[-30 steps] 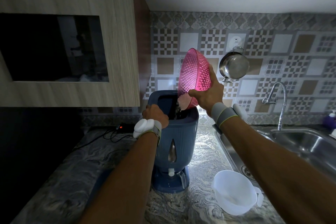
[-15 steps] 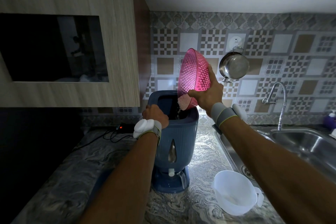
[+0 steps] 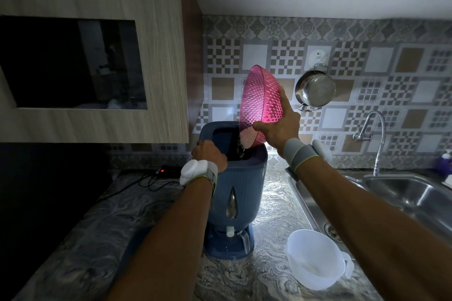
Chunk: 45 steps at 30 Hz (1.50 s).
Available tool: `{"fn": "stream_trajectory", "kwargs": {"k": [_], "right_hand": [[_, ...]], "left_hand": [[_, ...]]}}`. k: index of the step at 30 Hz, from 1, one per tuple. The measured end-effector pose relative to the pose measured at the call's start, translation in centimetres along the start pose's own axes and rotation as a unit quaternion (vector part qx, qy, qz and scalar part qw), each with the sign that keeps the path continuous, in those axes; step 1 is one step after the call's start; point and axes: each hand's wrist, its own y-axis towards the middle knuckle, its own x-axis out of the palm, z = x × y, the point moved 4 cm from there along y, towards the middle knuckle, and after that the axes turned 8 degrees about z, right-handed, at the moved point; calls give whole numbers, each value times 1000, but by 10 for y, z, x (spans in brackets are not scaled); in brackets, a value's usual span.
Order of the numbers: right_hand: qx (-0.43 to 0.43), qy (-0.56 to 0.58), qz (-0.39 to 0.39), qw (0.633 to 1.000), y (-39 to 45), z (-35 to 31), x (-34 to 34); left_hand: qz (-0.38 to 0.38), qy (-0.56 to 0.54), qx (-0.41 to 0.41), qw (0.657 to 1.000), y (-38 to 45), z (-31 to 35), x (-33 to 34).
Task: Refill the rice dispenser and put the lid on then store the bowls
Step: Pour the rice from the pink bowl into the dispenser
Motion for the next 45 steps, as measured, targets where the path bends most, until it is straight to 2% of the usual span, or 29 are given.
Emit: {"fn": "stream_trajectory", "kwargs": {"k": [45], "right_hand": [[-27,-37,-2,999,0,-2,0]], "left_hand": [[9,-2,0,1000,7,-6,6]]}}
